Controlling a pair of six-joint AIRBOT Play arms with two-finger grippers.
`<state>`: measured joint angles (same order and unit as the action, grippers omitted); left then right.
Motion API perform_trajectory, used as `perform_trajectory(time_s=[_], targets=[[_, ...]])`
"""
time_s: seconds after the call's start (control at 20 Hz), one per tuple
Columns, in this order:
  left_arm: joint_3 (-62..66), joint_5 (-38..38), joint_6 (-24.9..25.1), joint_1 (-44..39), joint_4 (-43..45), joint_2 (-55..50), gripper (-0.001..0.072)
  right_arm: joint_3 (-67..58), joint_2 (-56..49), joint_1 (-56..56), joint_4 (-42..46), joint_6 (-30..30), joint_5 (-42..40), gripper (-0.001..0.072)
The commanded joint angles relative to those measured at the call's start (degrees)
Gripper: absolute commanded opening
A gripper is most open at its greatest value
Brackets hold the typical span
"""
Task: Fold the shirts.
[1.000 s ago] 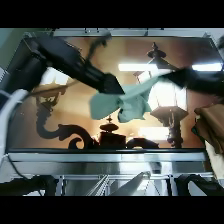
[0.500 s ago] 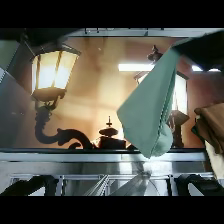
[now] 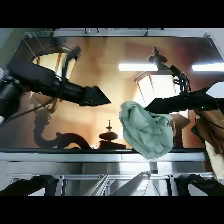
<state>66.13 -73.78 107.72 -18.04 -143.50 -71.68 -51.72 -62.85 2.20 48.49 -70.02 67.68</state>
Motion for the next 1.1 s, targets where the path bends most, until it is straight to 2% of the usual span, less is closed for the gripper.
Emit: perform_trajectory(time_s=[0.0,0.05,0.1,0.15,0.2,0.4,0.65,0.7,0.75,0.8,0.85,0.9,0.95,1.05], targets=[[-5.6,1.8,0.4,-4.9,-0.2,-6.7,0.0713,0.5,0.8,-12.7,14.8,-0.9,5.0,0.0369],[-5.6,2.6,0.4,-7.1,-0.5,-8.9,0.0713,0.6,1.9,-17.7,17.7,-2.9,5.0,0.0374],[-5.6,5.0,0.4,-9.5,-0.6,-11.2,0.0713,1.0,2.6,-23.2,18.3,-4.0,5.0,0.0427],[-5.6,7.6,0.4,-11.6,-0.6,-13.4,0.0713,1.9,2.7,-27.6,17.0,-4.4,5.1,0.0532],[-5.4,10.2,0.4,-13.6,-0.7,-15.7,0.0712,3.5,2.6,-31.0,14.6,-4.3,5.0,0.054],[1.9,11.5,0.4,-18.7,-0.7,-24.8,0.0711,13.0,1.6,-31.8,7.8,-2.4,0.9,0.054],[15.6,11.1,-0.3,-20.7,-0.6,-34.4,0.0712,21.4,-4.2,-21.9,1.3,1.4,-5.0,0.0538],[17.9,11.1,-0.9,-20.7,-0.6,-35.8,0.0711,21.4,-5.5,-19.3,0.9,1.3,-6.0,0.0527],[19.8,11.0,-1.3,-20.7,-0.5,-36.9,0.069,21.4,-6.4,-17.3,0.1,1.4,-6.9,0.0471],[21.6,10.9,-1.5,-20.6,-0.5,-38.0,0.0566,21.4,-7.1,-15.4,-1.2,2.0,-7.9,0.0389],[23.0,10.5,-1.6,-20.6,-0.5,-38.8,0.0349,21.4,-7.3,-14.2,-2.6,3.3,-8.6,0.0209],[24.2,9.9,-1.6,-20.6,-0.4,-39.5,0.0046,21.4,-7.1,-13.7,-3.8,4.8,-8.7,0.0016],[25.0,9.3,-1.6,-20.6,-0.1,-39.9,0.001,21.4,-6.9,-13.6,-4.8,5.8,-8.7,0.0021],[25.2,8.5,-1.6,-20.1,0.0,-39.6,0.0011,21.0,-5.7,-13.7,-4.8,5.8,-8.8,0.0021]])
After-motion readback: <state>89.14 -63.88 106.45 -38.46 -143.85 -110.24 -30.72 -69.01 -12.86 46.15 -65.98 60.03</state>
